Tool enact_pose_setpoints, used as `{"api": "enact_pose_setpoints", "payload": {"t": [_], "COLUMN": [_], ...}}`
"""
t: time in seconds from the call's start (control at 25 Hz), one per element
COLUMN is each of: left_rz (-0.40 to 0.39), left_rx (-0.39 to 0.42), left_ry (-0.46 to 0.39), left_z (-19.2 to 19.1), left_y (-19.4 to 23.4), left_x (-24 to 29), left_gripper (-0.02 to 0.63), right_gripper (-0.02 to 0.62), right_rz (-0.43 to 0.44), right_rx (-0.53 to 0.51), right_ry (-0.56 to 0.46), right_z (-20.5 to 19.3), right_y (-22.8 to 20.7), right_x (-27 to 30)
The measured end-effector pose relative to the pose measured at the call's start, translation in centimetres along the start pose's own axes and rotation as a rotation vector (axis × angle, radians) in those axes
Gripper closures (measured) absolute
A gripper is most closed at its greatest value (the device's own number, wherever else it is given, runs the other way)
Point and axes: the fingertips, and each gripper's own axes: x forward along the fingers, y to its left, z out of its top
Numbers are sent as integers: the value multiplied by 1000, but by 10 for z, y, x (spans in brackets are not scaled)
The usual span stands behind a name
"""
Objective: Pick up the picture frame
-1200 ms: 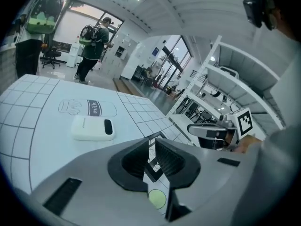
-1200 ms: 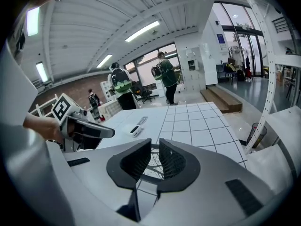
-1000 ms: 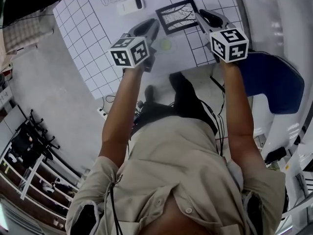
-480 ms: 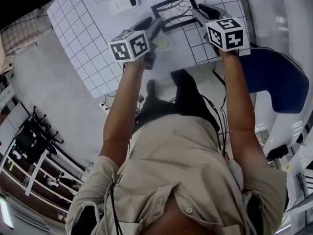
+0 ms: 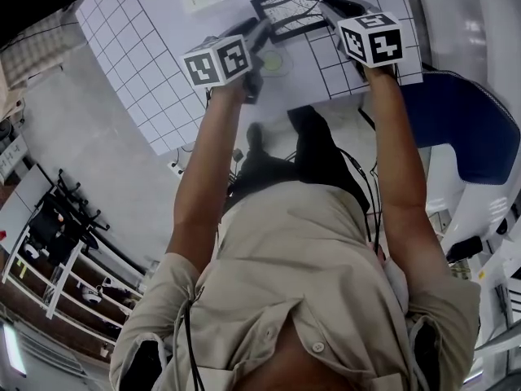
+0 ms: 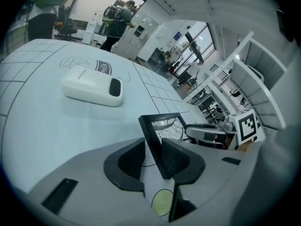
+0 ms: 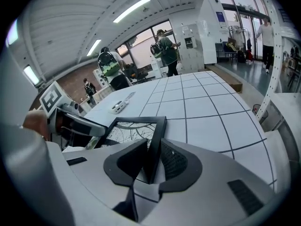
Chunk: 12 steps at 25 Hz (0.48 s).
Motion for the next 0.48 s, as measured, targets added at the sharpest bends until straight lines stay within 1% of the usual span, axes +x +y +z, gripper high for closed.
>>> {"api": "enact_pose_setpoints", "payload": {"t": [0.08,0.12,0.32,0.48], "left_rz": [-3,-7,1,-6], "left_rx": [6,8,1,-7], "left_ry": [13,18,11,-8], "left_z": [-1,-1,-1,0], "left_y": [-1,-2,0,-4], "left_x": [2,3,1,-3], "left_gripper": [500,520,528,535], "right_gripper": [505,507,514,517], "right_rz": [-11,-17,-50,-66], "right_rx": [10,11,-3,-17], "right_ry": [9,13,24,-7], "right_z": [0,-1,1,8], "right_y": [-1,-1,0,4], "right_x": [0,0,0,-6]}}
